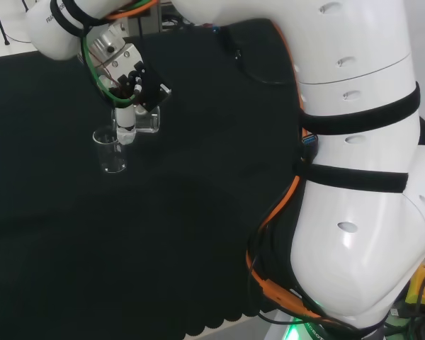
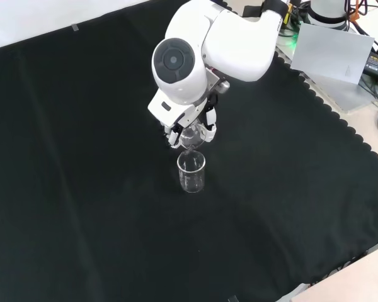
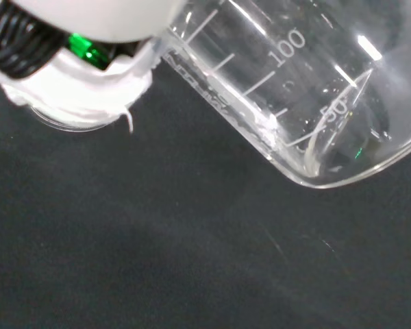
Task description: Pour the water from the handheld beaker into the one on the table.
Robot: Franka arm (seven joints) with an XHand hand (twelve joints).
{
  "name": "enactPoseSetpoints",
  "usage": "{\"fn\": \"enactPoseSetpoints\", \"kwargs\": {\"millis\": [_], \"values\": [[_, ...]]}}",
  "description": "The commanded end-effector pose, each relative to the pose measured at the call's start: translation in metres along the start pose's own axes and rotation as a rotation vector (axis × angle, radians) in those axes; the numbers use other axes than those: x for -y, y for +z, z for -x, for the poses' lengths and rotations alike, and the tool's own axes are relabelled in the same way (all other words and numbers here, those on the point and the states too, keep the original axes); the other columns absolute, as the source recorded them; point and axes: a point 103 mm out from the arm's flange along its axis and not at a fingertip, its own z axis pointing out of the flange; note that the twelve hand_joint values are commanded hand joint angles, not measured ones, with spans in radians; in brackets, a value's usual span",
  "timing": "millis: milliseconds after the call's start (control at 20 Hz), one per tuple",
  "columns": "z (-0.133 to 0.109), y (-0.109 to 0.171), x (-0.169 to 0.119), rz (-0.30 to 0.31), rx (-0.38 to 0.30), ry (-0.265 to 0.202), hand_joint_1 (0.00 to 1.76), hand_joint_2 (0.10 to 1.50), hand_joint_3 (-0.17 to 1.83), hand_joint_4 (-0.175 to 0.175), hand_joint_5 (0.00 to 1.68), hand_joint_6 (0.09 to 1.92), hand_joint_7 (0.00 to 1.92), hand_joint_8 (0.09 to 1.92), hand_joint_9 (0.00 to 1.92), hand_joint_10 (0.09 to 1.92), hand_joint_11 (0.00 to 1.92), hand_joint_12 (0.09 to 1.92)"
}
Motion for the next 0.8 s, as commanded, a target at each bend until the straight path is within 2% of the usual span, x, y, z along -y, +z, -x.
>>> {"fn": "enactPoseSetpoints", "kwargs": {"millis": [50,800], "values": [[-0.004,-0.003,0.001,-0.033,0.047,0.019,1.14,0.61,0.71,0.175,1.32,0.61,1.75,0.09,1.68,0.09,1.4,0.76],[-0.016,-0.012,0.007,-0.061,0.117,0.036,1.14,0.62,0.7,0.175,1.31,0.62,1.75,0.09,1.68,0.09,1.4,0.75]]}}
